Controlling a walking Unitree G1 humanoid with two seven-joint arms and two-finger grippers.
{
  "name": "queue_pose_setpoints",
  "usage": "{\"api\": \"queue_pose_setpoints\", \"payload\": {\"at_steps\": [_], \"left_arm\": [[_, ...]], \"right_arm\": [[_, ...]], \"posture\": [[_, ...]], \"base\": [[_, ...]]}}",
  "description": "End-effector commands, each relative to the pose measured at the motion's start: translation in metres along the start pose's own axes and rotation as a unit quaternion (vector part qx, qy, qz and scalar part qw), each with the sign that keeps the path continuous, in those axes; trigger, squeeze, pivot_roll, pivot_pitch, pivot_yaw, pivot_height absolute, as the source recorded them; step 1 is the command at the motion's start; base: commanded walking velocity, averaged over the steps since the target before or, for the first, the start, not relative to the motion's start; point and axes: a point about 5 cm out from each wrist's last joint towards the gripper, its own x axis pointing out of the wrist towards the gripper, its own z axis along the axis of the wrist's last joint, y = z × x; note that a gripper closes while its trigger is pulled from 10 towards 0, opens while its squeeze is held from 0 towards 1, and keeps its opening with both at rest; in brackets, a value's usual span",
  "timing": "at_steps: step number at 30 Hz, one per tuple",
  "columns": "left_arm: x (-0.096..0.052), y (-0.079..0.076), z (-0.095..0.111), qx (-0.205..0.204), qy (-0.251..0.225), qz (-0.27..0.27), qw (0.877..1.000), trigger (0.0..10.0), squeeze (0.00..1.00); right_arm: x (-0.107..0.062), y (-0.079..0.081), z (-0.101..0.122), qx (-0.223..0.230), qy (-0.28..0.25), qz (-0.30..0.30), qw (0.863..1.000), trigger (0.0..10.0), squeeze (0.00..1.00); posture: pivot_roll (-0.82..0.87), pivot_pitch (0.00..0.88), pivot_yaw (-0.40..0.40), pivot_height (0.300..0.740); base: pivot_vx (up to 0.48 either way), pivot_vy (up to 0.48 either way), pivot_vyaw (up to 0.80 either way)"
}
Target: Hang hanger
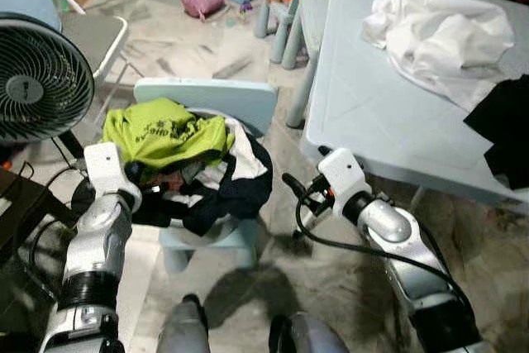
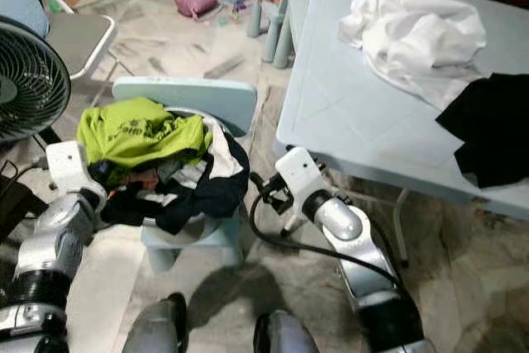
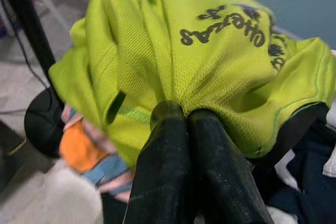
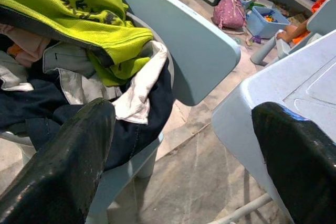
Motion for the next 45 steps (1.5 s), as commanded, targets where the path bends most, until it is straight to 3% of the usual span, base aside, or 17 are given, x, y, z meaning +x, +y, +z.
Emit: {"api": "queue_pose_setpoints", "payload": {"at_steps": [1, 6, 7, 8, 9, 10, 11, 14, 15, 20, 25, 31, 38, 40, 41, 45], "left_arm": [[-0.007, 0.007, -0.012, -0.003, 0.023, 0.018, 1.0, 10.0, 0.0], [-0.017, 0.02, -0.038, 0.009, 0.081, 0.046, 0.996, 10.0, 0.0], [-0.021, 0.022, -0.045, 0.041, 0.098, 0.042, 0.994, 10.0, 0.0], [-0.024, 0.023, -0.049, 0.062, 0.105, 0.04, 0.992, 10.0, 0.38], [-0.026, 0.024, -0.053, 0.096, 0.111, 0.035, 0.989, 10.0, 0.4], [-0.026, 0.024, -0.053, 0.096, 0.111, 0.035, 0.989, 10.0, 0.4], [-0.027, 0.025, -0.054, 0.144, 0.108, 0.026, 0.983, 10.0, 0.37], [-0.027, 0.023, -0.051, 0.154, 0.093, 0.015, 0.984, 10.0, 0.37], [-0.026, 0.023, -0.046, 0.178, 0.081, 0.004, 0.981, 10.0, 1.0], [-0.021, 0.022, -0.036, 0.193, 0.07, -0.005, 0.979, 10.0, 1.0], [-0.016, 0.015, -0.028, 0.238, 0.064, -0.038, 0.969, 10.0, 1.0], [-0.013, 0.004, -0.022, 0.314, 0.061, -0.104, 0.942, 10.0, 1.0], [-0.025, -0.005, -0.014, 0.463, 0.074, -0.209, 0.858, 10.0, 1.0], [-0.029, -0.006, -0.012, 0.479, 0.078, -0.224, 0.845, 10.0, 1.0], [-0.029, -0.006, -0.012, 0.479, 0.078, -0.224, 0.845, 10.0, 1.0], [-0.035, -0.006, -0.008, 0.516, 0.082, -0.256, 0.813, 10.0, 1.0]], "right_arm": [[-0.002, -0.003, -0.007, 0.003, 0.012, -0.006, 1.0, 10.0, 0.0], [-0.001, -0.002, -0.005, 0.001, 0.009, -0.001, 1.0, 10.0, 0.0], [-0.001, -0.002, -0.005, 0.001, 0.009, -0.001, 1.0, 10.0, 0.0], [-0.001, -0.002, -0.006, 0.0, 0.01, 0.0, 1.0, 10.0, 0.0], [-0.001, -0.001, -0.006, 0.0, 0.01, 0.0, 1.0, 10.0, 0.0], [-0.001, -0.001, -0.006, 0.0, 0.01, 0.0, 1.0, 10.0, 0.0], [-0.001, -0.001, -0.006, 0.0, 0.01, 0.001, 1.0, 10.0, 0.0], [-0.001, -0.002, -0.005, -0.001, 0.01, 0.001, 1.0, 10.0, 0.0], [-0.001, -0.002, -0.006, -0.001, 0.01, 0.001, 1.0, 10.0, 0.0], [0.0, -0.001, -0.005, -0.001, 0.01, 0.001, 1.0, 10.0, 0.0], [0.0, -0.001, -0.005, -0.001, 0.009, -0.003, 1.0, 10.0, 0.0], [0.0, -0.001, -0.005, 0.0, 0.009, -0.007, 1.0, 10.0, 0.0], [0.001, -0.001, -0.006, 0.003, 0.01, -0.014, 1.0, 10.0, 0.0], [0.001, -0.001, -0.006, 0.004, 0.009, -0.014, 1.0, 10.0, 0.0], [0.001, -0.001, -0.006, 0.004, 0.009, -0.014, 1.0, 10.0, 0.0], [0.002, 0.0, -0.005, 0.006, 0.008, -0.014, 1.0, 10.0, 0.0]], "posture": [[0.0, 0.111, -0.109, 0.74], [0.0, 0.112, -0.117, 0.74], [0.0, 0.113, -0.119, 0.74], [0.0, 0.113, -0.119, 0.74], [0.0, 0.113, -0.121, 0.74], [0.0, 0.113, -0.121, 0.74], [0.0, 0.113, -0.121, 0.74], [0.0, 0.117, -0.123, 0.74], [0.0, 0.117, -0.124, 0.74], [0.0, 0.116, -0.123, 0.74], [-0.01, 0.118, -0.115, 0.74], [-0.01, 0.12, -0.107, 0.74], [0.0, 0.126, -0.096, 0.74], [0.0, 0.128, -0.095, 0.74], [0.0, 0.128, -0.095, 0.74], [0.01, 0.129, -0.095, 0.74]], "base": [[0.0, 0.0, 0.0], [0.0, 0.0, 0.0], [0.0, 0.0, 0.0], [0.0, 0.0, 0.0], [0.0, 0.0, 0.0], [0.0, 0.0, 0.0], [0.0, 0.0, 0.0], [0.0, 0.0, 0.0], [0.0, 0.0, 0.0], [0.0, 0.0, 0.0], [0.0, 0.0, 0.0], [0.0, 0.0, 0.0], [0.0, 0.0, 0.0], [0.0, 0.0, 0.0], [0.0, 0.0, 0.0], [0.0, 0.0, 0.0]]}}
